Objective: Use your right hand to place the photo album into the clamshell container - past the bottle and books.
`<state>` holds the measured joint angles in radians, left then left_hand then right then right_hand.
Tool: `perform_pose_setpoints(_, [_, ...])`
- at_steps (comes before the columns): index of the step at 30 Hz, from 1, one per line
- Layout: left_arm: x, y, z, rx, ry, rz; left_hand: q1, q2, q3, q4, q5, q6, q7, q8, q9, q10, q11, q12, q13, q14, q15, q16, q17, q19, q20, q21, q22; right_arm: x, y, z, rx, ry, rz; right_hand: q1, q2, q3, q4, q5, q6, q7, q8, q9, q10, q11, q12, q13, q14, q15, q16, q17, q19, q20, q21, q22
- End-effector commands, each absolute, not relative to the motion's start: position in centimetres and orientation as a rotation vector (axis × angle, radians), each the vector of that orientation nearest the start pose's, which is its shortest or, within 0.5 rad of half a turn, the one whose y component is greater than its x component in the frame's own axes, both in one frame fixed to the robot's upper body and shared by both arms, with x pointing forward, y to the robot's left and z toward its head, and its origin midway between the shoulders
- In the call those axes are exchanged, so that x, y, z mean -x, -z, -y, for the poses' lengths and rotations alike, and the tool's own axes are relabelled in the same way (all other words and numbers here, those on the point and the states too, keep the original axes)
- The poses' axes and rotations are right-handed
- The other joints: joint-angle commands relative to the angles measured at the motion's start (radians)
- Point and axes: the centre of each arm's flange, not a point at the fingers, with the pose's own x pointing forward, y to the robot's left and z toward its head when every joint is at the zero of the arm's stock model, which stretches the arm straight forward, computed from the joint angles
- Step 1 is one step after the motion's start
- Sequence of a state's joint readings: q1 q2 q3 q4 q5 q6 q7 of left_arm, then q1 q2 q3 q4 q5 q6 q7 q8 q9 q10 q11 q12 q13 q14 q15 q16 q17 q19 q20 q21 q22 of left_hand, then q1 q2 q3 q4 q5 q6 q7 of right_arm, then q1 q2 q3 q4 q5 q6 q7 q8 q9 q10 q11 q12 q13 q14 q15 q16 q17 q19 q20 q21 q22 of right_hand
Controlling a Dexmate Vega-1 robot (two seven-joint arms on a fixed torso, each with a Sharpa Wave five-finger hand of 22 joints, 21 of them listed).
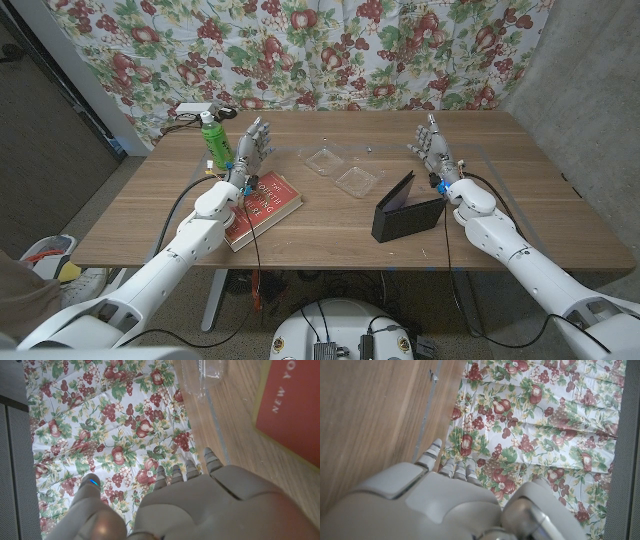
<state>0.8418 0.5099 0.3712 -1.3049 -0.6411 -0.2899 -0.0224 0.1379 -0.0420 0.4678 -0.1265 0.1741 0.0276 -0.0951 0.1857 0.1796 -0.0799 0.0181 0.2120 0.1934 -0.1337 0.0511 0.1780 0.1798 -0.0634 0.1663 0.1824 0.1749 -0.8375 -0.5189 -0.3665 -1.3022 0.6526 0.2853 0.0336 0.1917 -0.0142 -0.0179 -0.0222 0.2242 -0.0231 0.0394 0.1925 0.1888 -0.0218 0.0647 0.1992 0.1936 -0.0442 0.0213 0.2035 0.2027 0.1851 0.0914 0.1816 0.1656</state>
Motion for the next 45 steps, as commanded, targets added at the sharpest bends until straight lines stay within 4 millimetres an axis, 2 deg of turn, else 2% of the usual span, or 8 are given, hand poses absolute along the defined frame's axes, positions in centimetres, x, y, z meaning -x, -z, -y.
perform_pose_setpoints(1, [-65.0,2.8,-28.5,0.020,0.203,0.599,0.009,0.002,0.004,0.000,0.005,0.005,-0.008,0.006,0.002,-0.009,0.001,0.004,0.005,-0.012,0.000,0.005,0.003,0.001,0.003,0.006,0.003,-65.3,2.1,29.8,-0.037,-0.213,0.589,0.005,0.002,-0.002,-0.002,0.004,0.003,0.002,0.006,0.002,-0.001,0.008,0.003,0.004,-0.010,0.001,0.007,0.005,0.003,-0.004,0.004,0.004])
perform_pose_setpoints(19, [-64.5,2.7,-29.4,-0.005,0.195,0.605,0.013,0.008,0.006,-0.003,0.005,0.003,-0.007,0.004,0.002,-0.013,0.001,0.002,0.005,-0.029,0.006,0.002,0.003,-0.013,0.004,0.003,0.003,-64.9,2.7,29.6,-0.026,-0.207,0.605,0.008,0.006,-0.001,-0.004,0.003,0.006,0.002,0.007,0.002,0.000,0.007,0.003,0.004,-0.013,0.000,0.005,0.004,0.001,-0.011,0.004,0.004])
perform_pose_setpoints(45, [-63.1,1.4,-28.9,-0.056,0.217,0.652,0.021,0.016,0.008,-0.006,0.004,0.006,0.000,0.004,0.002,-0.018,0.006,0.002,0.005,-0.070,0.008,-0.004,0.003,-0.039,-0.008,0.000,0.003,-62.8,1.5,30.1,0.094,-0.188,0.632,0.021,0.004,-0.002,-0.013,0.002,0.012,-0.002,0.008,0.001,-0.007,0.004,0.001,0.004,-0.036,-0.003,-0.005,0.002,-0.024,-0.020,-0.002,0.004])
